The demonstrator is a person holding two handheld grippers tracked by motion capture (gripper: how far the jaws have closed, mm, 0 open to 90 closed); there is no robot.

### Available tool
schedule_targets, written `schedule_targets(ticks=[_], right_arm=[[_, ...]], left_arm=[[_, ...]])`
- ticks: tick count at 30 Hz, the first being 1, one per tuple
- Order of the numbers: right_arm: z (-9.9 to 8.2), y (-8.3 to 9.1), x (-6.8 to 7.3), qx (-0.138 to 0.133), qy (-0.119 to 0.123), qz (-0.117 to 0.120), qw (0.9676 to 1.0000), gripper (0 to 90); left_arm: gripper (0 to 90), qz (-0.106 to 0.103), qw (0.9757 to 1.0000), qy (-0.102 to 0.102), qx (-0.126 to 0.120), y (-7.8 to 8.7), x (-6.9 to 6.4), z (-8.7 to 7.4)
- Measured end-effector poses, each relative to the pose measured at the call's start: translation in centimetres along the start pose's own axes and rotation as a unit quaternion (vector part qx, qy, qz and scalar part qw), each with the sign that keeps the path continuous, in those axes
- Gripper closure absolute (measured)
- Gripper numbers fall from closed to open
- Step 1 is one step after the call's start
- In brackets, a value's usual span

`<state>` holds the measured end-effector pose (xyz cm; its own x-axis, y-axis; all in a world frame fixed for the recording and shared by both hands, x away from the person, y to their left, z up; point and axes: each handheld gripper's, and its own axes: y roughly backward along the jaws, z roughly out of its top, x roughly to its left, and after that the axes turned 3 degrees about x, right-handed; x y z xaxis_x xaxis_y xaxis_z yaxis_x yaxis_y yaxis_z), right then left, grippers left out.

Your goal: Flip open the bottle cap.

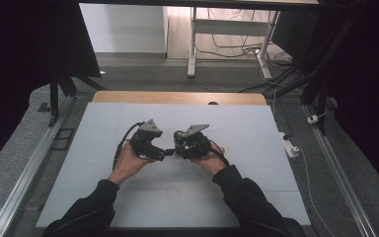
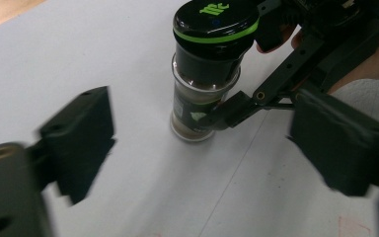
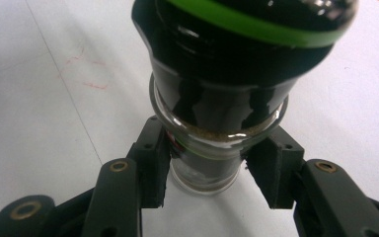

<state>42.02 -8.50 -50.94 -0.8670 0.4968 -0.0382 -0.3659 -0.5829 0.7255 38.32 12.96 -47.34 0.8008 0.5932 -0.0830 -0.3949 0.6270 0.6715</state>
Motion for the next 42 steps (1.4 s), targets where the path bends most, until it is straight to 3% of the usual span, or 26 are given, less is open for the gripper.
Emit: schedule_targets(ticks=[1, 2, 5, 7, 8, 10, 12, 23, 42], right_arm=[[0.0, 0.0, 0.0, 0.000, 0.000, 0.000, 1.0000, 52.5], [0.0, 0.0, 0.0, 0.000, 0.000, 0.000, 1.0000, 52.5], [0.0, 0.0, 0.0, -0.001, 0.001, 0.000, 1.0000, 52.5], [0.0, 0.0, 0.0, -0.001, 0.001, 0.000, 1.0000, 52.5], [0.0, 0.0, 0.0, -0.001, 0.001, 0.000, 1.0000, 52.5], [0.0, 0.0, 0.0, -0.001, 0.001, 0.000, 1.0000, 52.5], [0.0, 0.0, 0.0, -0.001, 0.000, 0.000, 1.0000, 52.5], [0.0, 0.0, -0.1, -0.001, -0.002, 0.001, 1.0000, 52.5], [0.0, 0.0, 0.1, 0.002, 0.000, -0.001, 1.0000, 52.5]], left_arm=[[30.5, -0.002, 1.0000, -0.002, -0.001, 0.1, 0.0, 0.0], [30.5, -0.003, 1.0000, -0.005, -0.002, 0.1, 0.0, 0.0], [54.0, -0.013, 0.9999, -0.002, -0.005, 0.2, 0.1, 0.0], [58.6, -0.014, 0.9999, -0.002, -0.005, 0.1, 0.1, 0.0], [70.2, -0.022, 0.9998, -0.004, -0.004, 0.0, 0.0, 0.1], [81.8, -0.027, 0.9996, -0.007, -0.001, -0.1, 0.0, 0.2], [88.1, -0.035, 0.9994, -0.007, -0.001, -0.3, -0.2, 0.3], [88.9, -0.025, 0.9992, -0.022, 0.024, -1.3, -0.6, 0.8], [88.9, -0.024, 0.9996, -0.014, -0.003, 0.2, -1.1, 1.9]])
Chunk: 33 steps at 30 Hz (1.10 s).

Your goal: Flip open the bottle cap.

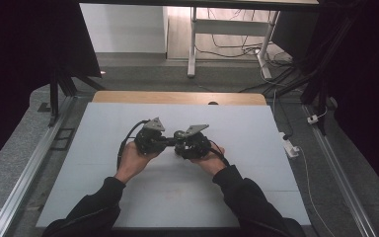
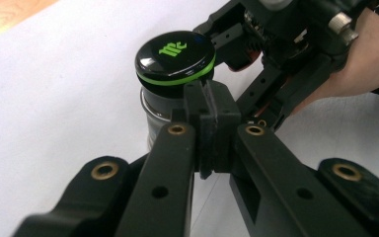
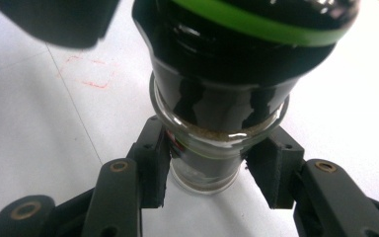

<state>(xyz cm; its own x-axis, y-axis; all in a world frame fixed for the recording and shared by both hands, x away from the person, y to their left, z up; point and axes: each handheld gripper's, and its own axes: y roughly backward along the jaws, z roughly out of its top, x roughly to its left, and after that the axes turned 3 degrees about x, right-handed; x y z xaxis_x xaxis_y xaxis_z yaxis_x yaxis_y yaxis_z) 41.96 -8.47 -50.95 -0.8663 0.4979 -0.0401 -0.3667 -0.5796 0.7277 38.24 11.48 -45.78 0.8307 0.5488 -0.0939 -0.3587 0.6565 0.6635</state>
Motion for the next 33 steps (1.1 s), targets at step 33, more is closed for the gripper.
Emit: schedule_targets(ticks=[33], right_arm=[[0.0, 0.0, 0.0, 0.001, 0.003, -0.001, 1.0000, 52.5]], left_arm=[[89.0, 0.026, 0.9993, 0.024, -0.007, -0.2, 1.9, 2.5]])
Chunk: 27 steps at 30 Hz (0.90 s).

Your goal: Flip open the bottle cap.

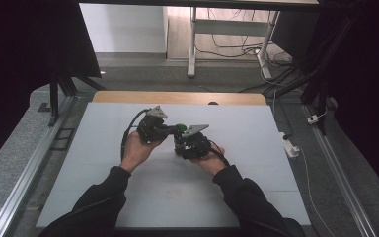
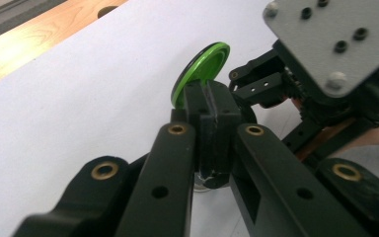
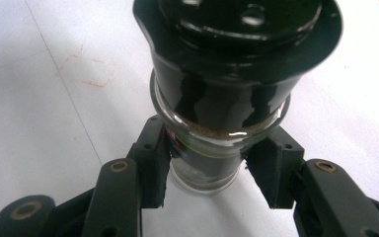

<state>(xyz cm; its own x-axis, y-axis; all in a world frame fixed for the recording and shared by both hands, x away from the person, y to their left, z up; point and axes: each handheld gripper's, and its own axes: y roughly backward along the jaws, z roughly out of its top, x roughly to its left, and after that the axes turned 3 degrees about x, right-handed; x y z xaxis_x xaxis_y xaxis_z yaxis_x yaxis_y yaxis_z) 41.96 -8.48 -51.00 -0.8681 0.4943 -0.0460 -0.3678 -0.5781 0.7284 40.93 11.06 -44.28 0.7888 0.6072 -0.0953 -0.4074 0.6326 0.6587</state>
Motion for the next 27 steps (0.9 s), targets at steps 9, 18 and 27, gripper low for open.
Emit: schedule_targets(ticks=[9, 18, 27], right_arm=[[0.0, 0.0, -0.1, -0.001, 0.002, 0.001, 1.0000, 52.4], [0.0, 0.0, 0.0, 0.000, 0.001, 0.001, 1.0000, 52.2], [-0.1, 0.0, -0.1, 0.000, 0.002, -0.006, 1.0000, 44.1]], left_arm=[[88.8, 0.004, 1.0000, 0.001, 0.001, 0.1, 0.2, -0.1], [74.2, 0.002, 1.0000, 0.001, -0.007, 1.9, -0.1, -0.7], [45.7, -0.017, 0.9996, 0.009, -0.019, 3.8, -0.9, -2.1]])
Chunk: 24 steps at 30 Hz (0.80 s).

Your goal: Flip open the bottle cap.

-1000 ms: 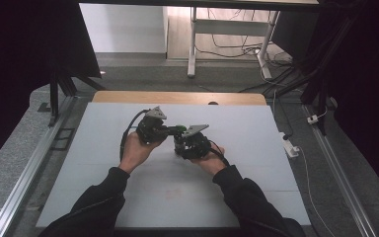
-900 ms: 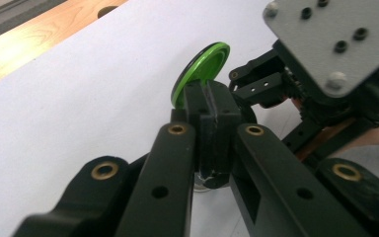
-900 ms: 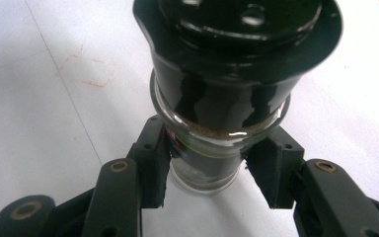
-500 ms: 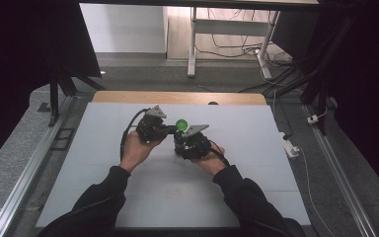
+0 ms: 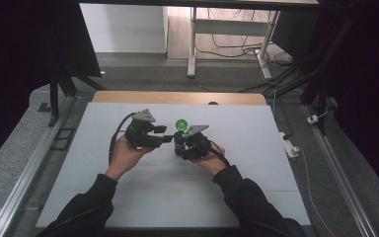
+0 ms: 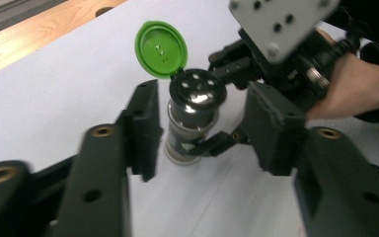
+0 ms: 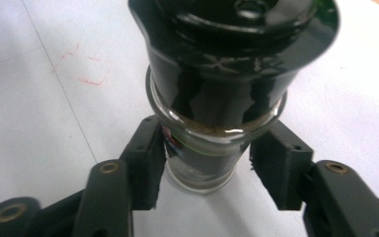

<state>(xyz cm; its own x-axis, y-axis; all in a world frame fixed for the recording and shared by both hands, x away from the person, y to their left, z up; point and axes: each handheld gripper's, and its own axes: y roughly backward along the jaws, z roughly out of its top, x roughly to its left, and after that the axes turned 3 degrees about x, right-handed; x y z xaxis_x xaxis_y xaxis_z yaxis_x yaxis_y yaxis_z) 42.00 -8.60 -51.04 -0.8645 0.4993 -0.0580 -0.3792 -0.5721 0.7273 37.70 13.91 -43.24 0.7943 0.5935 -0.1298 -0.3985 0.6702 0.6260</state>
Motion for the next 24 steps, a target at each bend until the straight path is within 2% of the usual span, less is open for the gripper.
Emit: schedule_targets(ticks=[4, 5, 13, 24], right_arm=[[0.0, 0.2, -0.1, 0.001, -0.007, 0.006, 1.0000, 37.7], [0.0, 0.2, -0.1, 0.001, -0.007, 0.006, 1.0000, 37.7], [0.2, 1.0, 0.5, -0.005, -0.013, 0.012, 0.9998, 28.7], [0.0, 1.8, 1.2, -0.002, -0.025, 0.027, 0.9993, 18.5]], left_arm=[[36.9, -0.002, 1.0000, 0.000, -0.001, 0.7, -0.4, -1.1], [36.9, -0.002, 1.0000, 0.003, -0.002, 0.8, -0.4, -1.4], [16.8, -0.002, 0.9997, 0.023, 0.003, 1.8, -0.7, -2.9], [8.2, 0.000, 0.9990, 0.040, 0.020, 2.6, -1.4, -4.8]])
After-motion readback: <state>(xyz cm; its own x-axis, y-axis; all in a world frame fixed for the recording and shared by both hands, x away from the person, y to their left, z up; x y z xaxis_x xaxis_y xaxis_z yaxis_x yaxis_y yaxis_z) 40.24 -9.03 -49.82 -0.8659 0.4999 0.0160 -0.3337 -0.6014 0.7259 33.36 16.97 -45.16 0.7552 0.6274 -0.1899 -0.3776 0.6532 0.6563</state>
